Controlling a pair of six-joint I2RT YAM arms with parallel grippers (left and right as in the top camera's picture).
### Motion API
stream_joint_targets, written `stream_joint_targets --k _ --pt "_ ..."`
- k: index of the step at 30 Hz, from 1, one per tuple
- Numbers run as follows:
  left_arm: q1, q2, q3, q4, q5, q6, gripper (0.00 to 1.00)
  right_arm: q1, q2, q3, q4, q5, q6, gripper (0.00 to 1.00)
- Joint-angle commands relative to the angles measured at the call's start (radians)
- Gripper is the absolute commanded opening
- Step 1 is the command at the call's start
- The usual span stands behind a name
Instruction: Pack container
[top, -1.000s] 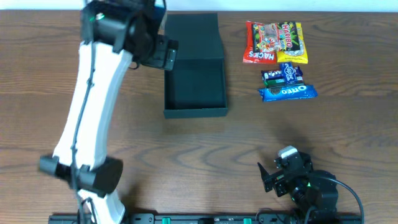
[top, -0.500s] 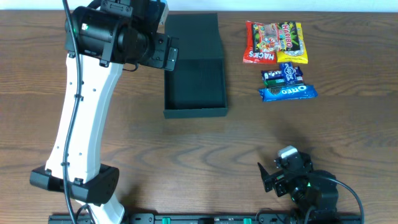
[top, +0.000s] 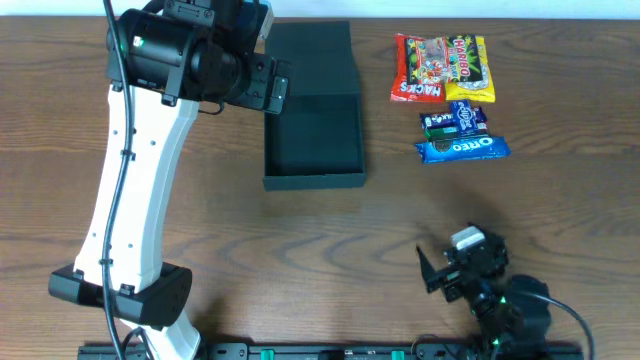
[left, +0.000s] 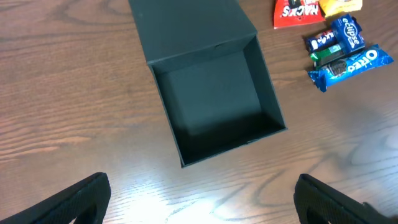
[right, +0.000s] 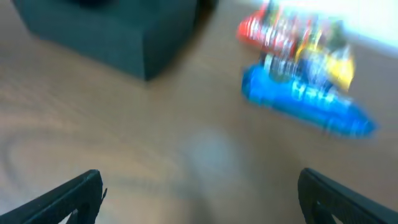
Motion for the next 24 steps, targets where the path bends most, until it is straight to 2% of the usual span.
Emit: stream_joint_targets --k 1,2,4,10,15,20,24 --pt "0.0 0.014 0.002 -0.003 0.004 0.014 0.95 0.011 -0.006 0.003 0.145 -0.209 0.297 0.99" --pt "0.0 0.014 0.002 -0.002 -0.004 0.014 0.95 0.011 -0.006 0.004 0.173 -0.269 0.459 0.99" --pt "0.0 0.014 0.002 0.0 -0.008 0.014 0.95 0.01 -0.006 0.003 0.2 -0.261 0.665 0.99" --pt "0.0 0.014 -0.002 0.001 -0.008 0.014 0.95 0.01 -0.006 0.003 0.315 -0.14 0.901 0.99" --pt "0.0 0.018 -0.002 0.01 -0.045 0.014 0.96 0.008 0.034 0.005 0.321 -0.096 0.915 0.99" --pt "0.001 0.068 -0.002 0.014 -0.061 0.013 0.95 0.009 0.283 0.104 0.314 -0.107 0.801 0.99" --pt "0.001 0.138 -0.002 0.014 -0.061 0.014 0.95 0.009 0.542 0.275 0.259 -0.107 0.682 0.99"
